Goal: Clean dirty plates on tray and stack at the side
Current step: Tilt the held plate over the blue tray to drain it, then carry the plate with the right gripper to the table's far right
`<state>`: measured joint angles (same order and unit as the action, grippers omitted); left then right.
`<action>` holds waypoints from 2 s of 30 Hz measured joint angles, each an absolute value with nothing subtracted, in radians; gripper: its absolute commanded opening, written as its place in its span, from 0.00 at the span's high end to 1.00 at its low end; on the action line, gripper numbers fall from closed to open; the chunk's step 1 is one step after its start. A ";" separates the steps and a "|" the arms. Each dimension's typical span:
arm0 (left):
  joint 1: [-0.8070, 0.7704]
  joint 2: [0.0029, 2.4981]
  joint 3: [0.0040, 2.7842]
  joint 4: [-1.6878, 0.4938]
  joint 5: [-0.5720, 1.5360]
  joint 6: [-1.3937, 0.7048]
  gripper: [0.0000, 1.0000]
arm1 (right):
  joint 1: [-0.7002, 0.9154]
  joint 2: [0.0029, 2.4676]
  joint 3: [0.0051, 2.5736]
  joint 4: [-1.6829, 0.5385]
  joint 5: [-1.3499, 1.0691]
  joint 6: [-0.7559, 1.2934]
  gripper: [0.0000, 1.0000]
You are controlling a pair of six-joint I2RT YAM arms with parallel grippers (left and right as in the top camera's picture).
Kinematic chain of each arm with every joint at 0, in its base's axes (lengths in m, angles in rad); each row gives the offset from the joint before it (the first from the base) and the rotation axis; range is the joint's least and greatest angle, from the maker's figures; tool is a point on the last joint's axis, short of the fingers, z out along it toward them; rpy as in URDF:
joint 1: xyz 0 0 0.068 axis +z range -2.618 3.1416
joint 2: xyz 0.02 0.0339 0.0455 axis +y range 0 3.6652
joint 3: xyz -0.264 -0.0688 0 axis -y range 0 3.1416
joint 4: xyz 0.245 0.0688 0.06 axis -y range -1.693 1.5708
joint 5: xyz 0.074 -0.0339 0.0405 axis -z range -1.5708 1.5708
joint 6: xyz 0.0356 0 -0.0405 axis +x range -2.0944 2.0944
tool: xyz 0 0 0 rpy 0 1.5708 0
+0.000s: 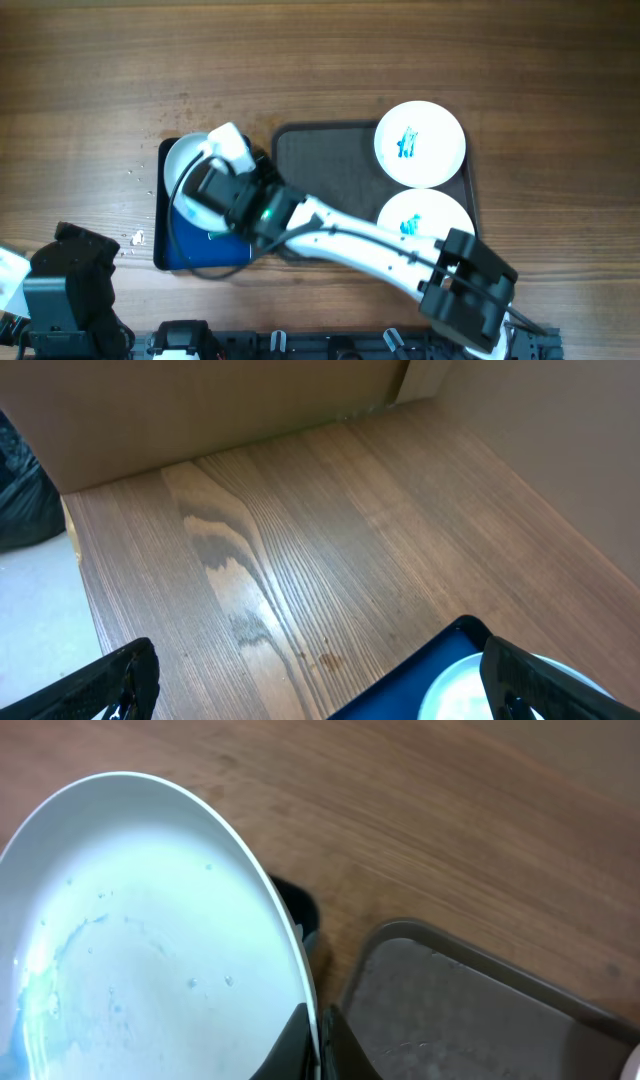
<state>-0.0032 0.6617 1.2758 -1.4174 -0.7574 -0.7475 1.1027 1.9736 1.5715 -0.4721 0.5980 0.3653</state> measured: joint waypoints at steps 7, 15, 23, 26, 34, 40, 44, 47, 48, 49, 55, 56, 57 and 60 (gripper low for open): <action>-0.003 0.662 1.276 -1.407 -0.754 -0.748 0.00 | 0.991 1.904 1.571 -0.480 0.538 0.382 0.96; -0.003 0.662 1.276 -1.406 -0.694 -0.754 0.00 | 0.712 1.752 1.572 -0.595 0.331 0.457 0.96; -0.003 0.662 1.248 -1.368 -0.607 -0.759 0.00 | 0.270 1.743 1.572 -0.786 0.022 0.527 0.96; -0.003 0.665 1.204 -1.342 -0.569 -0.762 0.00 | 0.101 1.743 1.572 -0.844 -0.037 0.531 0.96; -0.003 0.679 1.064 -1.264 -0.458 -0.762 0.00 | -0.302 1.743 1.565 -0.925 -0.082 0.534 0.96; -0.003 0.689 1.037 -1.249 -0.412 -0.762 0.00 | -0.509 1.817 1.559 -0.943 -0.093 0.523 0.96; -0.003 0.690 1.037 -1.249 -0.405 -0.762 0.00 | -0.577 1.917 1.559 -0.949 -0.097 0.518 0.96; -0.003 0.690 1.037 -1.249 -0.398 -0.762 0.00 | -0.588 1.988 1.558 -0.951 -0.097 0.512 0.96; -0.003 0.690 1.037 -1.249 -0.398 -0.762 0.00 | -0.588 2.014 1.558 -0.950 -0.099 0.511 0.96; -0.003 0.690 1.037 -1.249 -0.397 -0.762 0.00 | -0.588 2.031 1.558 -0.951 -0.102 0.511 0.96; -0.003 0.690 1.037 -1.249 -0.385 -0.762 0.00 | -0.585 2.096 1.556 -0.950 -0.117 0.502 0.57; -0.003 0.690 1.037 -1.249 -0.382 -0.762 0.00 | -0.585 2.096 1.556 -0.950 -0.117 0.500 0.57; -0.003 0.690 1.037 -1.249 -0.381 -0.762 0.00 | -0.585 2.096 1.556 -0.950 -0.117 0.492 0.55; -0.003 0.690 1.037 -1.249 -0.375 -0.762 0.00 | -0.585 2.096 1.556 -0.959 -0.133 0.454 0.55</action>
<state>-0.0032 0.6903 1.0374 -1.2488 -0.3748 -0.7624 -0.5854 2.0964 1.5562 -0.9592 -0.1326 0.4538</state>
